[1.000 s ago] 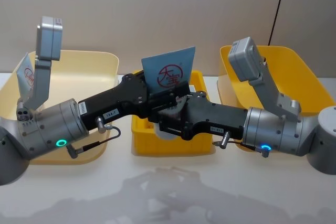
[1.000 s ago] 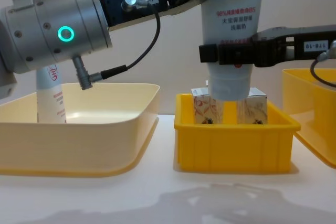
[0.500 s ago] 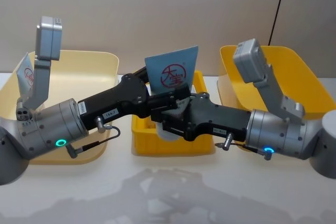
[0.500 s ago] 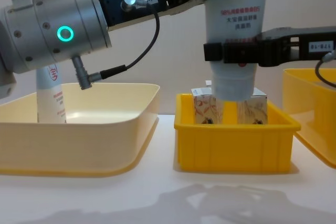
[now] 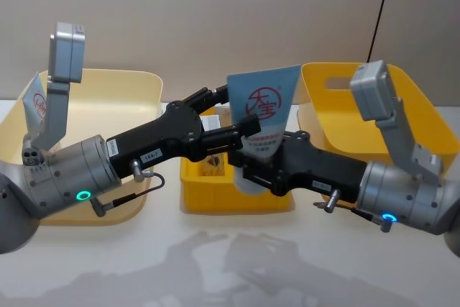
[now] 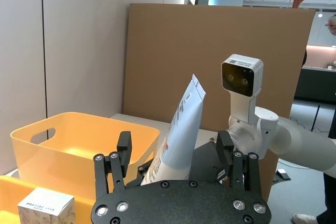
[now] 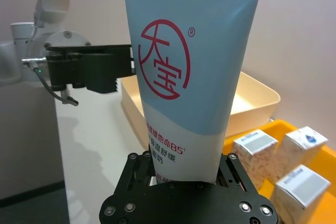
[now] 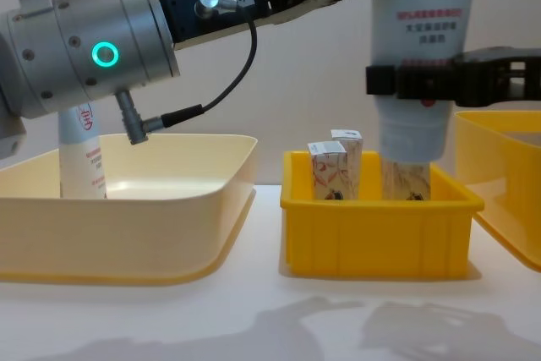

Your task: Bimanual collaborative sorting of washing and personal care products

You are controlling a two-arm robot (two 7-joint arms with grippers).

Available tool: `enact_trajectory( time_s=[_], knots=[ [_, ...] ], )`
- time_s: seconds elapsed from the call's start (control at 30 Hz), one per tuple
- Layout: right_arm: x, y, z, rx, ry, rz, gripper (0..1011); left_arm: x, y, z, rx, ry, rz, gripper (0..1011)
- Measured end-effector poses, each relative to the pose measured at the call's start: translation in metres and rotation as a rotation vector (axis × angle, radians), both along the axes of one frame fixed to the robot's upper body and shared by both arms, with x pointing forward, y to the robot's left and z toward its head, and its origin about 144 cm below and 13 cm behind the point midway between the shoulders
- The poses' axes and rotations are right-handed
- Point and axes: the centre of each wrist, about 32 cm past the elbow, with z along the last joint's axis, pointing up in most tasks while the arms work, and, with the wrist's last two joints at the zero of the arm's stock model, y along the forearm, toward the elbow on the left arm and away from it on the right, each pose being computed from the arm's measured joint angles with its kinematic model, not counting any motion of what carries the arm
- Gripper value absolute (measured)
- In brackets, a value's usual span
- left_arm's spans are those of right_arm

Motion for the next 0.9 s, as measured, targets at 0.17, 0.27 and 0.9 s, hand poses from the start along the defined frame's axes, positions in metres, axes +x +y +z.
enact_trajectory(
  time_s=[0.17,0.27,0.9],
  knots=[
    [-0.008,-0.006,-0.001,0.011,-0.001,-0.056,455,0.0,0.0,0.0,0.0,0.0,0.0,1003],
    [-0.011,-0.008,-0.002,0.013,-0.001,-0.081,455,0.0,0.0,0.0,0.0,0.0,0.0,1003],
    [-0.035,-0.017,-0.008,-0.002,-0.02,-0.354,455,0.0,0.0,0.0,0.0,0.0,0.0,1003]
  ],
)
